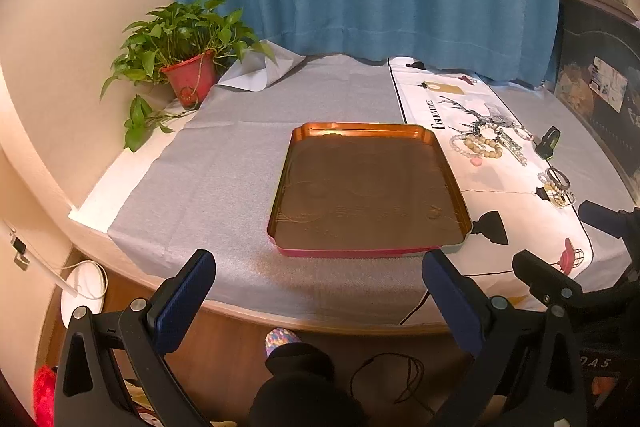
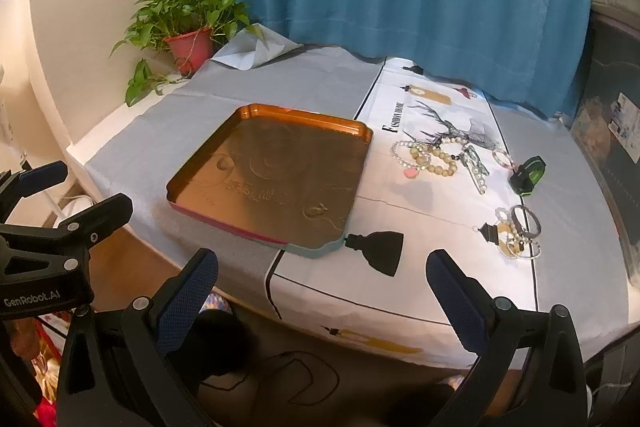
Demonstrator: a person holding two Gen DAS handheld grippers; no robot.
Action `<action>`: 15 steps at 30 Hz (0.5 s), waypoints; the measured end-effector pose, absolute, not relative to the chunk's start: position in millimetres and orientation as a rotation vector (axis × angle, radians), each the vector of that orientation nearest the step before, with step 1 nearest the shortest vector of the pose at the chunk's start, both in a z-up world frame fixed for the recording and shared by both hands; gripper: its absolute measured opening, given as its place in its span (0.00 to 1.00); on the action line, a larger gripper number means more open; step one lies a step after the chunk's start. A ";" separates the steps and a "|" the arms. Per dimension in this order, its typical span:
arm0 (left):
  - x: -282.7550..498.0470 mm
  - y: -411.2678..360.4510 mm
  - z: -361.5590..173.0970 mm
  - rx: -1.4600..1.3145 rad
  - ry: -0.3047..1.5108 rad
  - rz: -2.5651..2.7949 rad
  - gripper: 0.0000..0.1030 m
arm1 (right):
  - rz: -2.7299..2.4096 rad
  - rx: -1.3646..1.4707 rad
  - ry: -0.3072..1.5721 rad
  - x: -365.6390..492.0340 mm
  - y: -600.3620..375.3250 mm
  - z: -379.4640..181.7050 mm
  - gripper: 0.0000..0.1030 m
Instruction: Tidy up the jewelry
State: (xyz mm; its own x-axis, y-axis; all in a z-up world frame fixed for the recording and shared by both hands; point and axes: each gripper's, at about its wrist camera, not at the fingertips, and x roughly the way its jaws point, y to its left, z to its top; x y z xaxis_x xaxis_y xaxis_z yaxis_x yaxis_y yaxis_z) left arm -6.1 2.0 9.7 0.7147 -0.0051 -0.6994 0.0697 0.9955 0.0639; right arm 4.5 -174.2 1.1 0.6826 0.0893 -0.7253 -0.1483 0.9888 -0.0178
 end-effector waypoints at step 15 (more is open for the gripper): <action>-13.4 9.2 18.2 0.097 0.764 -0.038 1.00 | 0.132 -0.075 0.794 -0.1 -174.5 9.2 1.00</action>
